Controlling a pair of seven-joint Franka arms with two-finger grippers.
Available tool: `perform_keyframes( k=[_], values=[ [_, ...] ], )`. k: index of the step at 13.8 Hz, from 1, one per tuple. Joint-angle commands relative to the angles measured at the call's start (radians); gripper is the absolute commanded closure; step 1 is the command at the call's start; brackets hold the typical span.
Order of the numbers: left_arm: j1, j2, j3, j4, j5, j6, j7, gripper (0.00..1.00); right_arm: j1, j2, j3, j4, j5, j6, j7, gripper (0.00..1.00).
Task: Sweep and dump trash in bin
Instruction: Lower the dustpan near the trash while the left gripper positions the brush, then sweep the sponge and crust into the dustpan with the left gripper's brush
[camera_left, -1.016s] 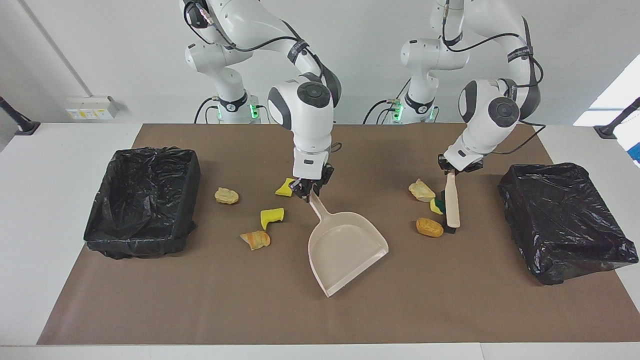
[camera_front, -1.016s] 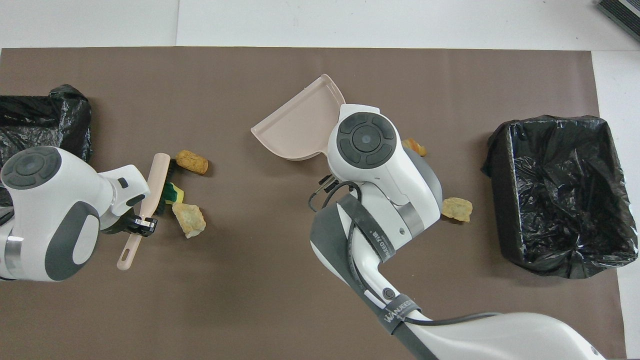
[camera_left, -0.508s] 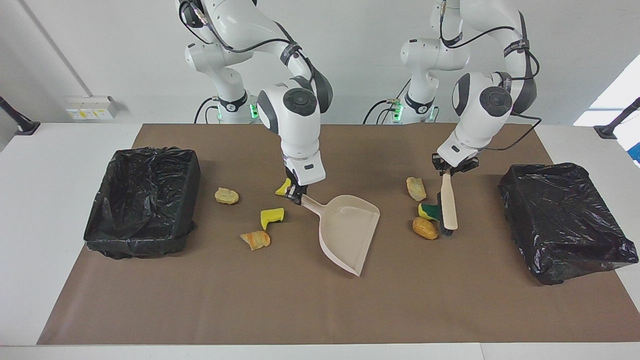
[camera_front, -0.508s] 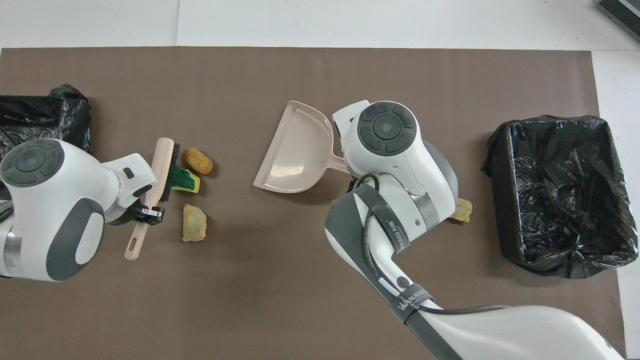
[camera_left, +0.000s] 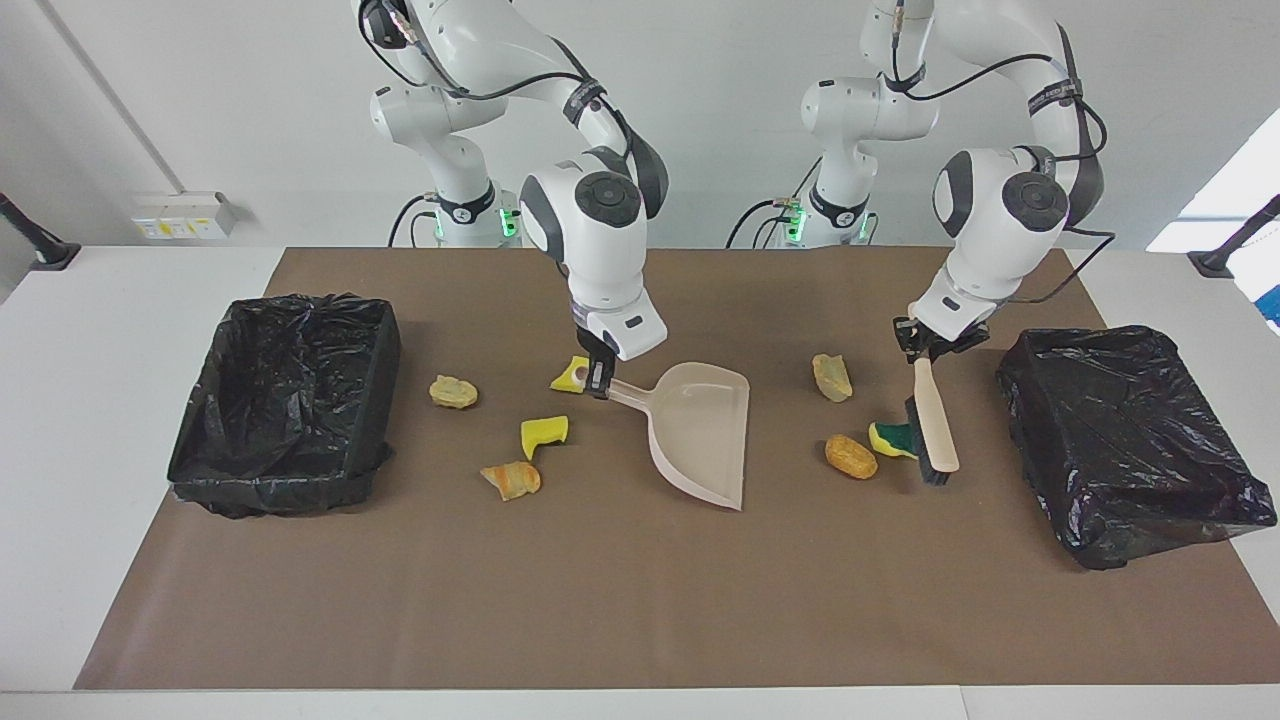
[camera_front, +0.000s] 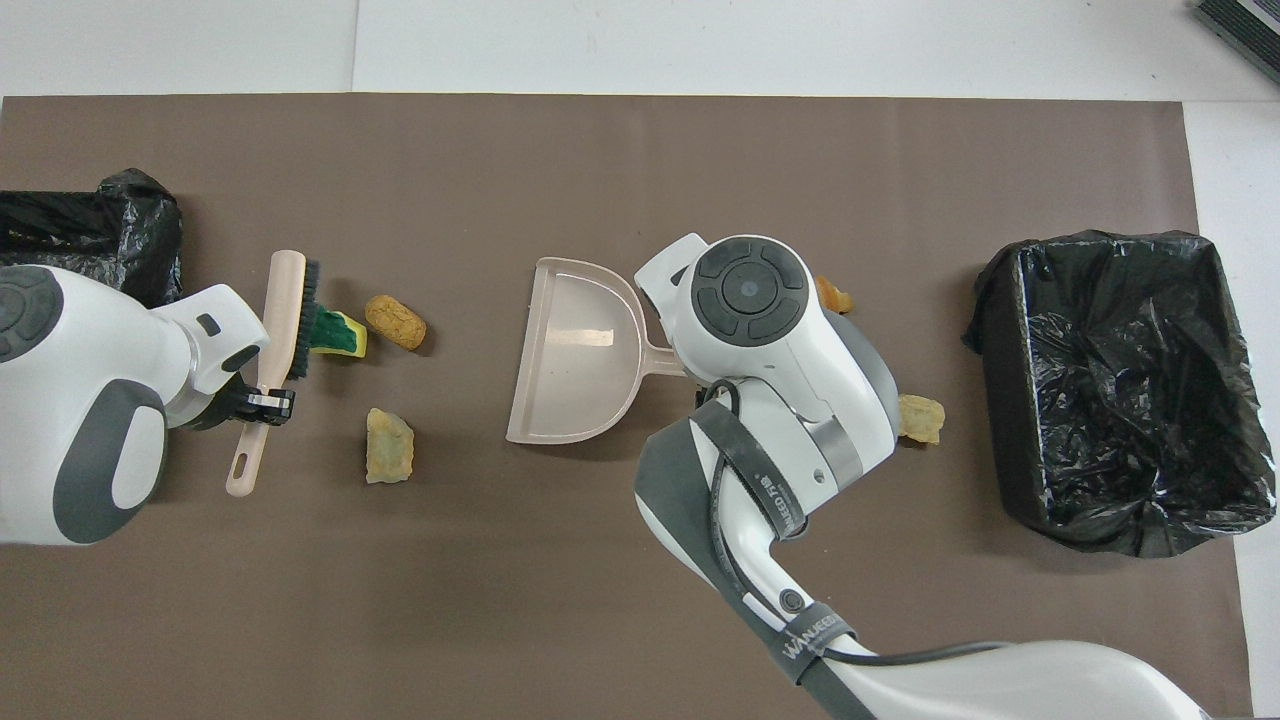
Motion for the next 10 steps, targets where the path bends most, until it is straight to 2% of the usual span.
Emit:
perform_keyframes(
  k=[1, 2, 7, 10],
  values=[
    [0.003, 0.033, -0.004, 0.045, 0.002, 0.011, 0.031, 1.00, -0.012, -0.031, 0.004, -0.078, 0.044, 0.022, -0.050, 1.00],
    [-0.009, 0.033, -0.006, 0.042, 0.002, 0.016, 0.022, 1.00, -0.014, -0.031, 0.004, -0.088, 0.087, 0.041, -0.056, 1.00],
    [-0.117, 0.018, -0.014, -0.002, -0.007, 0.008, 0.020, 1.00, -0.012, -0.031, 0.004, -0.093, 0.099, 0.056, -0.053, 1.00],
    [-0.177, 0.029, -0.014, -0.010, -0.082, 0.017, 0.018, 1.00, -0.012, -0.031, 0.004, -0.092, 0.099, 0.055, -0.050, 1.00]
  ],
)
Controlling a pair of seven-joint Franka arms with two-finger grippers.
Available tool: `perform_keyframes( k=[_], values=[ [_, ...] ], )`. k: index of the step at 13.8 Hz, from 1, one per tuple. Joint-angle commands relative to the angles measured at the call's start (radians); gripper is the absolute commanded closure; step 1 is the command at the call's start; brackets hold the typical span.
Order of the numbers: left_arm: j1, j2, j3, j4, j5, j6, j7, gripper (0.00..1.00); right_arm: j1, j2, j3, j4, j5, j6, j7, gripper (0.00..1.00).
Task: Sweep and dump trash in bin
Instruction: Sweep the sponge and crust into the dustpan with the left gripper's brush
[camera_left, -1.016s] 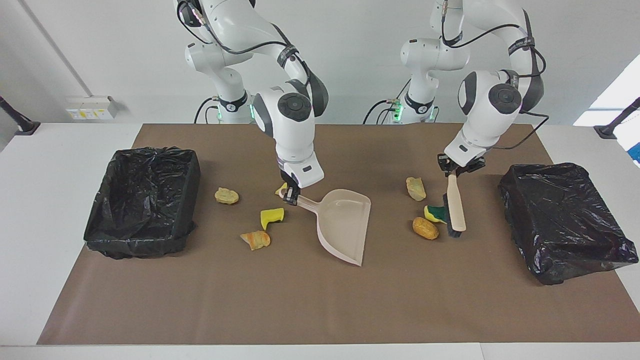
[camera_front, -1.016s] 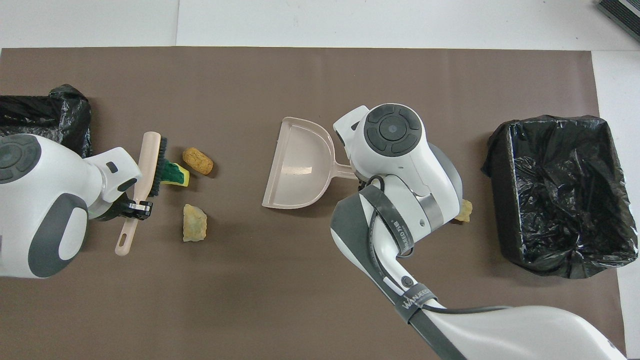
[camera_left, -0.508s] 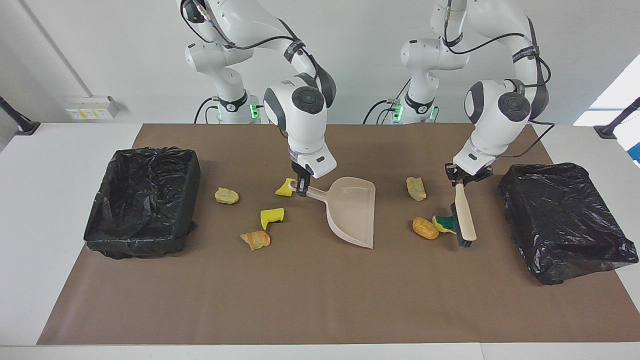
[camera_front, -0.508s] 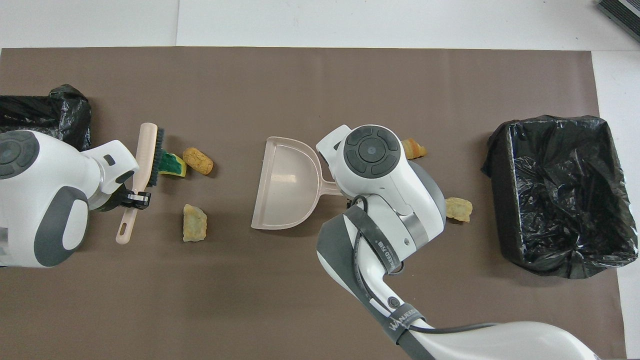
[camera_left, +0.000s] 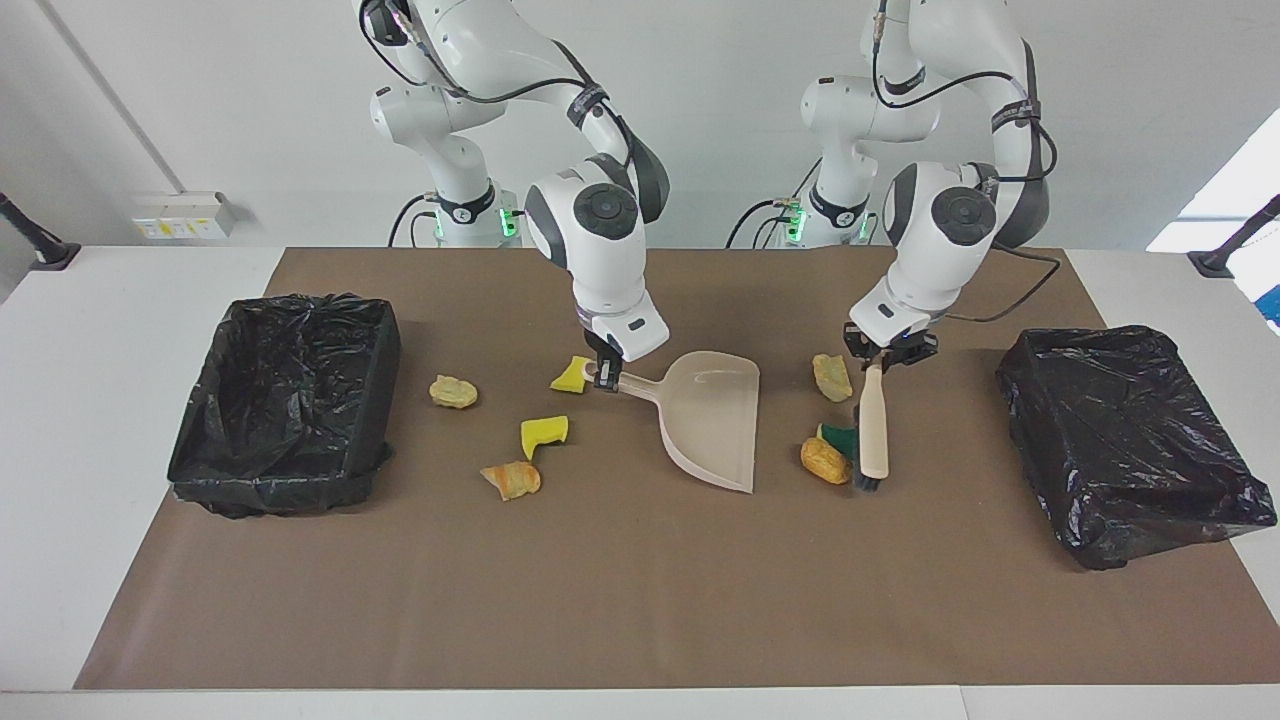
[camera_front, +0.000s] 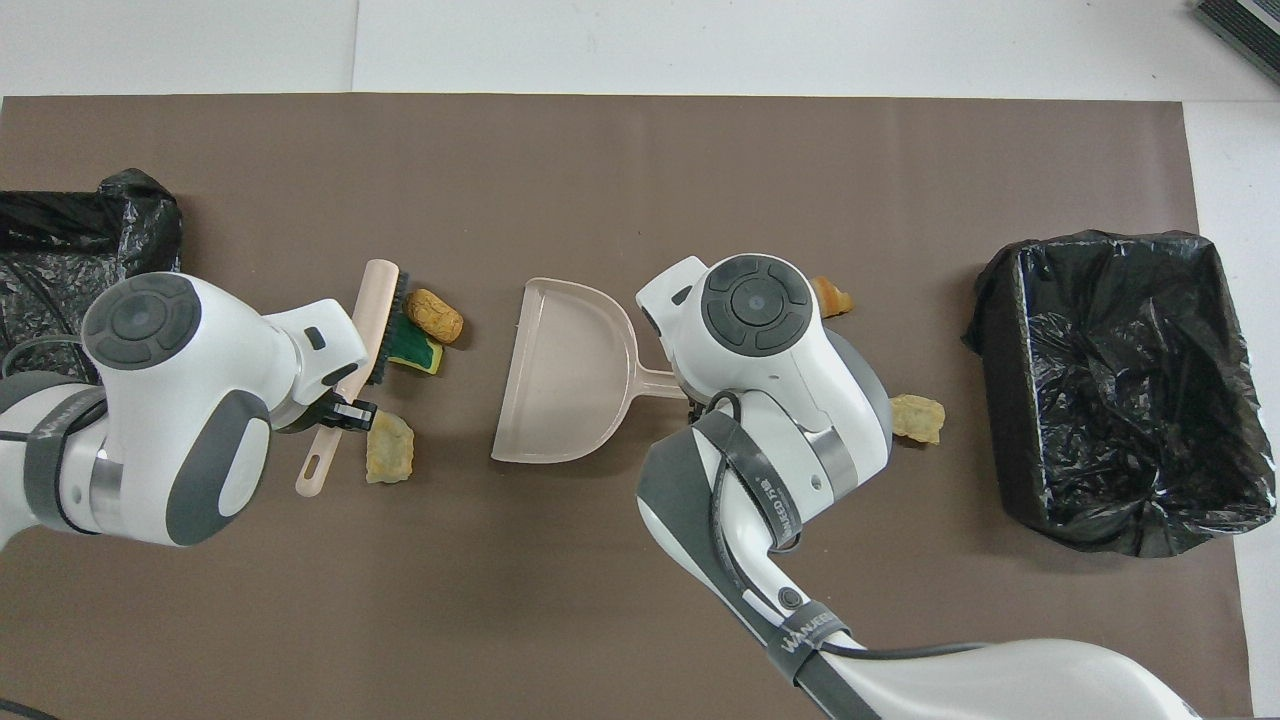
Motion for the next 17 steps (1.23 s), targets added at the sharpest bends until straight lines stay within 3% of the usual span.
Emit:
perform_keyframes(
  k=[1, 9, 11, 14, 17],
  values=[
    [-0.071, -0.003, 0.015, -0.017, -0.055, 0.005, 0.003, 1.00, -0.008, -0.026, 0.005, -0.034, 0.023, 0.015, -0.040, 1.00],
    [-0.344, -0.003, 0.013, -0.005, -0.155, 0.024, -0.173, 1.00, -0.008, -0.028, 0.005, -0.032, 0.025, 0.009, -0.031, 1.00],
    [-0.346, -0.018, 0.013, -0.003, -0.167, 0.015, -0.201, 1.00, -0.008, -0.028, 0.005, -0.032, 0.025, 0.009, -0.031, 1.00],
    [-0.345, -0.074, 0.018, -0.008, -0.170, -0.120, -0.315, 1.00, -0.006, -0.028, 0.005, -0.032, 0.026, 0.006, -0.030, 1.00],
    [-0.331, -0.127, 0.022, -0.037, -0.170, -0.173, -0.536, 1.00, -0.006, -0.028, 0.005, -0.032, 0.026, 0.003, -0.030, 1.00]
  ],
)
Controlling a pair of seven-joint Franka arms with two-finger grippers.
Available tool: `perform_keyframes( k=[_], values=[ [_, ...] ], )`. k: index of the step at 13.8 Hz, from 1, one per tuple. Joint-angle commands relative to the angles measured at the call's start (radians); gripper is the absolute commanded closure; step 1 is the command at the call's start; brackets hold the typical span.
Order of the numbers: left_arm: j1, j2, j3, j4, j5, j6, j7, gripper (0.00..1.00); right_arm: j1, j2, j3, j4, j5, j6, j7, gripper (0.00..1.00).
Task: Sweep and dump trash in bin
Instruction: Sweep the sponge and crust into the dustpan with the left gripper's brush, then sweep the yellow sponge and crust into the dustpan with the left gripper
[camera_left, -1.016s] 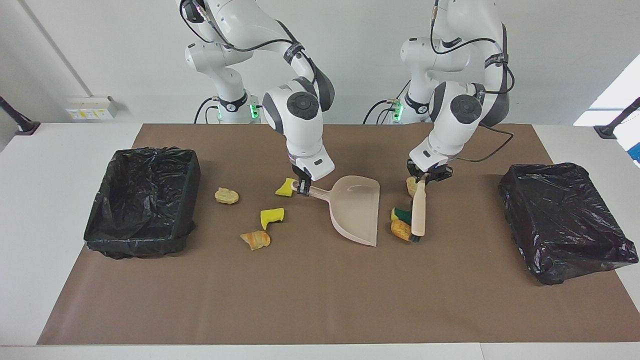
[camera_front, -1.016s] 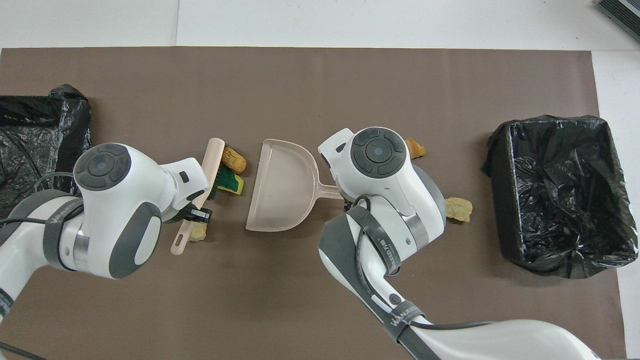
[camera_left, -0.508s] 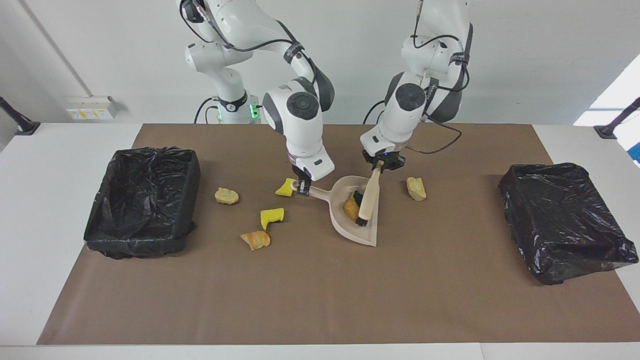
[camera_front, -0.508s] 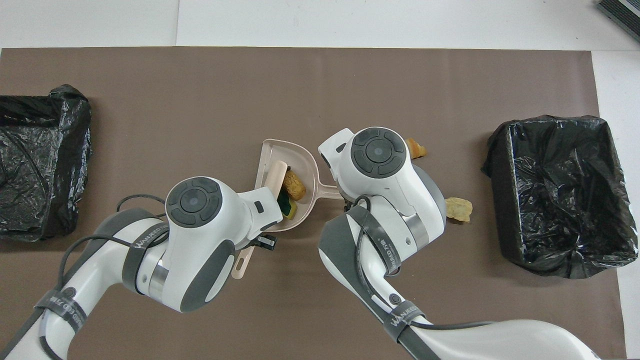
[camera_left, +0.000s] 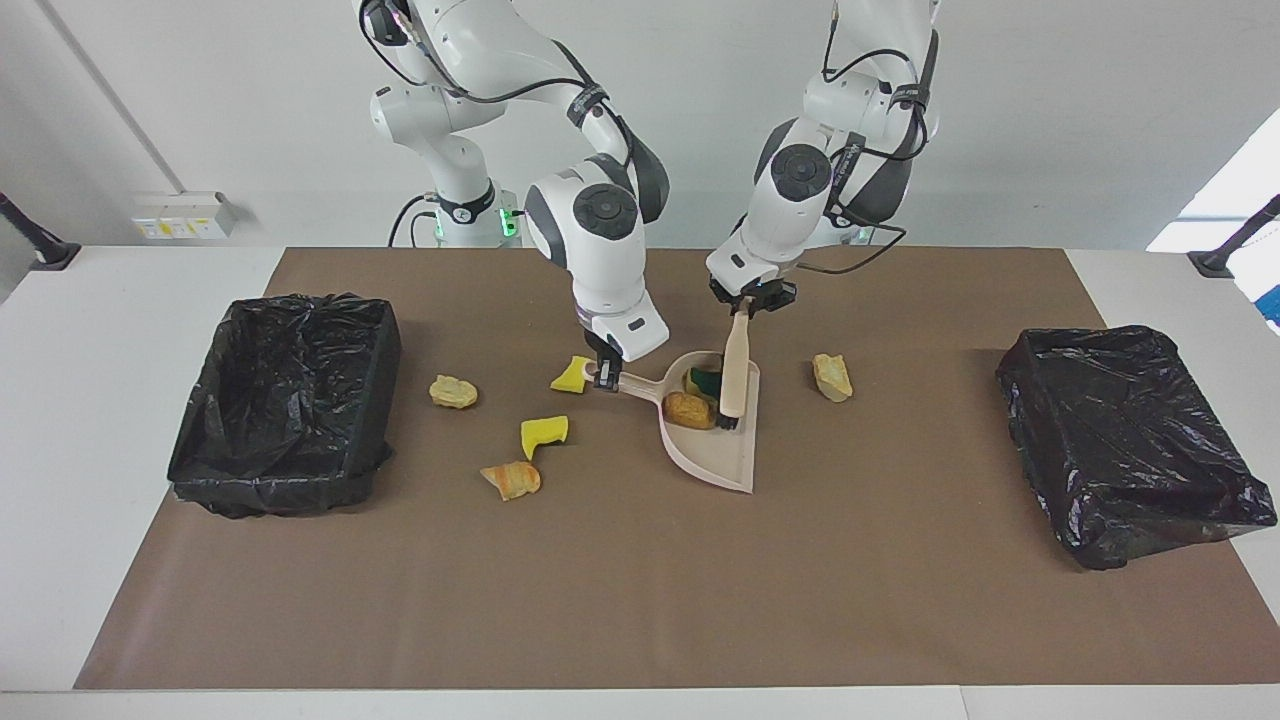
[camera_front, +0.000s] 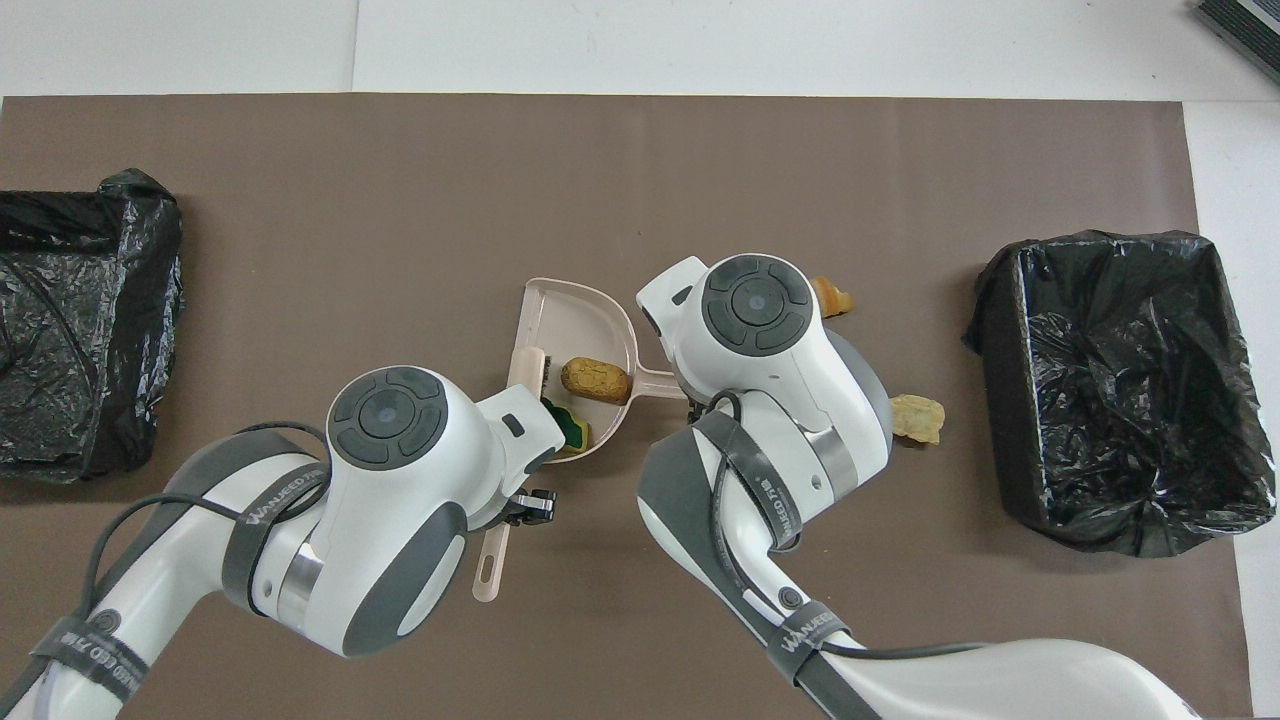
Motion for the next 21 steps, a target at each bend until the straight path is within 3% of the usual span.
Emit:
perform_keyframes(
  k=[1, 6, 12, 17, 21],
  values=[
    [0.017, -0.078, 0.013, -0.048, -0.013, -0.036, -0.166, 1.00, -0.006, -0.028, 0.005, -0.031, 0.025, 0.003, -0.030, 1.00],
    [0.188, -0.173, 0.013, -0.174, -0.012, -0.039, -0.228, 1.00, -0.006, -0.028, 0.005, -0.031, 0.025, 0.004, -0.028, 1.00],
    [0.373, -0.187, 0.013, -0.230, -0.010, -0.035, -0.208, 1.00, -0.006, -0.028, 0.005, -0.031, 0.025, 0.003, -0.026, 1.00],
    [0.301, -0.158, 0.007, -0.258, -0.010, -0.021, -0.209, 1.00, -0.006, -0.028, 0.005, -0.031, 0.025, 0.003, -0.026, 1.00],
    [0.211, -0.061, 0.004, -0.231, -0.012, 0.095, -0.223, 1.00, -0.006, -0.028, 0.005, -0.031, 0.025, 0.004, -0.026, 1.00]
  ],
)
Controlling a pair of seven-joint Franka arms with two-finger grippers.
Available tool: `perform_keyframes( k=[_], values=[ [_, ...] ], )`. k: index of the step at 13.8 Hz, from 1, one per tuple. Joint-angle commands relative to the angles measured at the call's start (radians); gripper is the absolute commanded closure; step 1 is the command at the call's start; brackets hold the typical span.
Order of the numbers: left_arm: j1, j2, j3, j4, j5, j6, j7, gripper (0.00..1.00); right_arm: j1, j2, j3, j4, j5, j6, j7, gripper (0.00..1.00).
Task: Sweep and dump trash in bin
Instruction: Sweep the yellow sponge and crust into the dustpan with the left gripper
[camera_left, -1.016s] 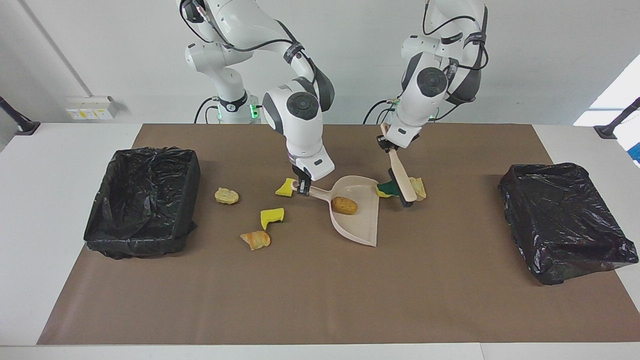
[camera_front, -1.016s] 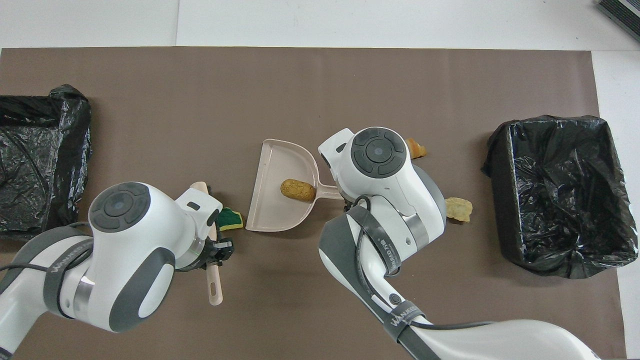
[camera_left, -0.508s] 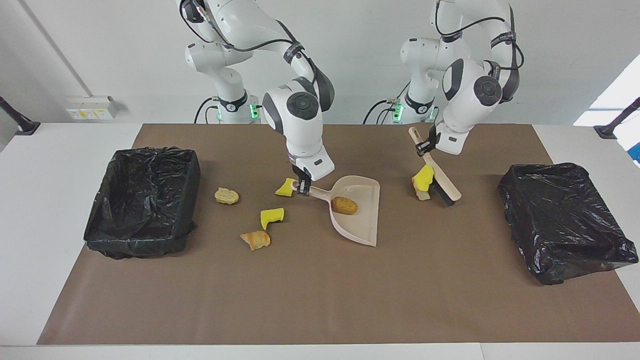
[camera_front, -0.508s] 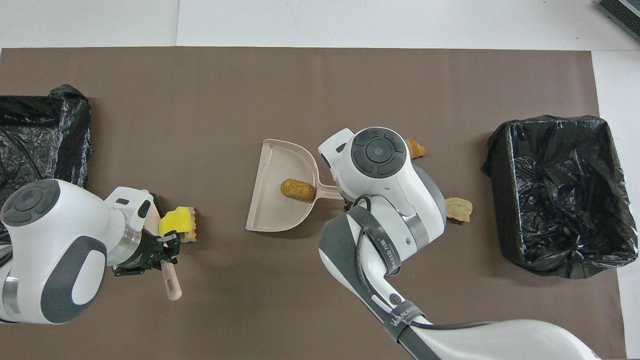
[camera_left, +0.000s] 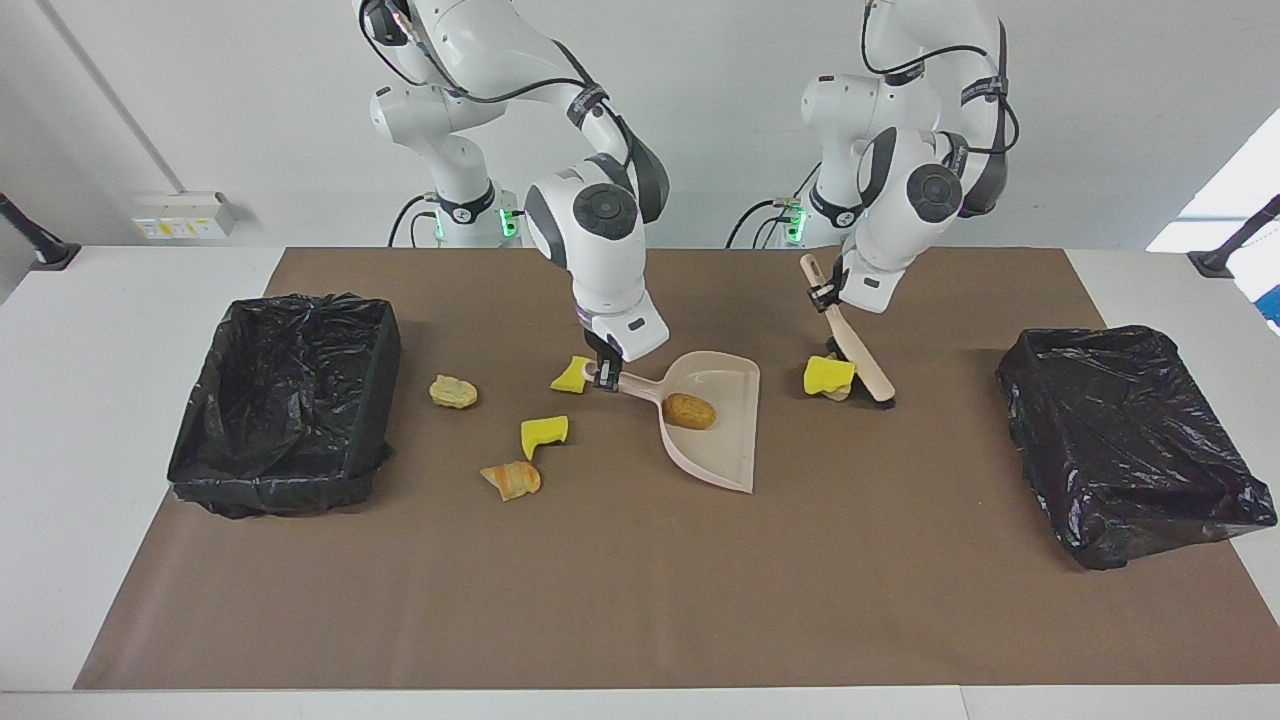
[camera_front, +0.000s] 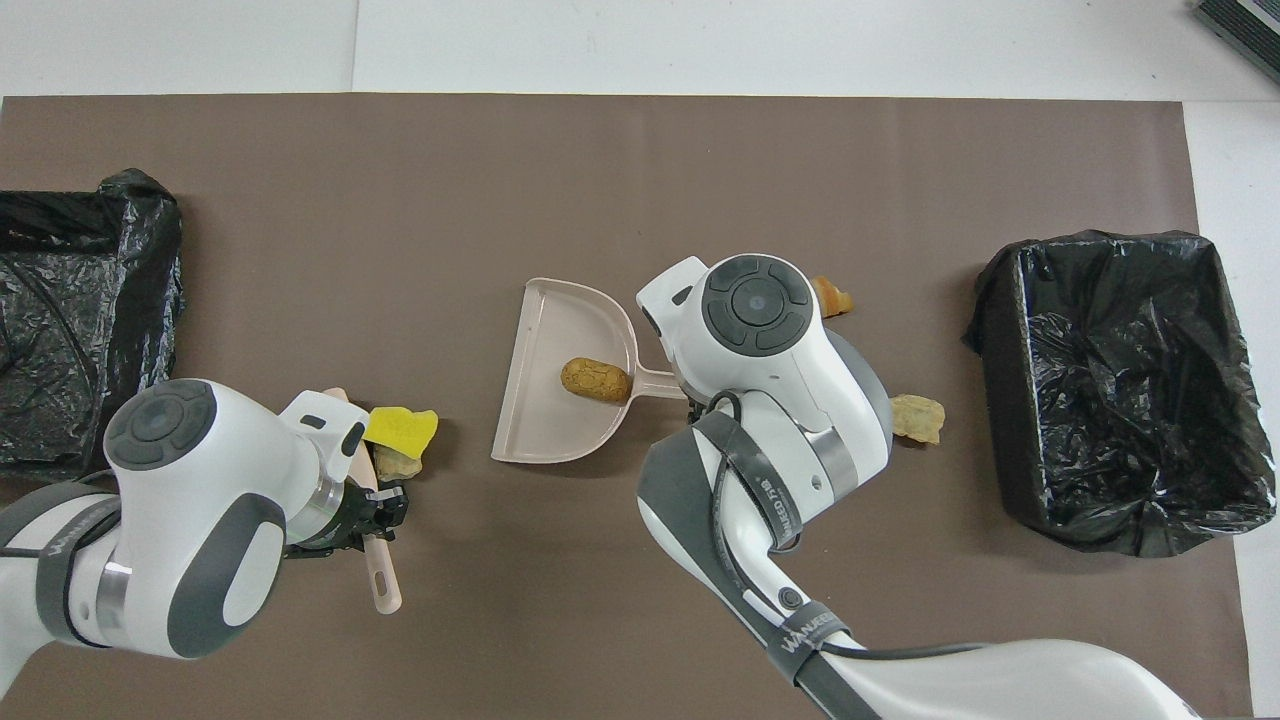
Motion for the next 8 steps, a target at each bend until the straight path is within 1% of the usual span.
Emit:
perform_keyframes(
  k=[1, 2, 5, 8],
  values=[
    [-0.081, 0.090, 0.009, 0.025, -0.013, 0.067, -0.008, 1.00, -0.006, -0.027, 0.005, -0.031, 0.024, 0.003, -0.026, 1.00],
    [-0.088, 0.115, 0.008, 0.046, -0.022, 0.083, -0.009, 1.00, -0.006, -0.027, 0.005, -0.031, 0.024, 0.003, -0.026, 1.00],
    [-0.133, 0.153, 0.000, 0.104, -0.094, 0.116, -0.008, 1.00, -0.006, -0.027, 0.005, -0.031, 0.024, 0.004, -0.026, 1.00],
    [-0.229, 0.152, 0.000, 0.106, -0.098, 0.165, 0.006, 1.00, -0.014, -0.027, 0.005, -0.038, 0.024, 0.016, -0.045, 1.00]
  ],
)
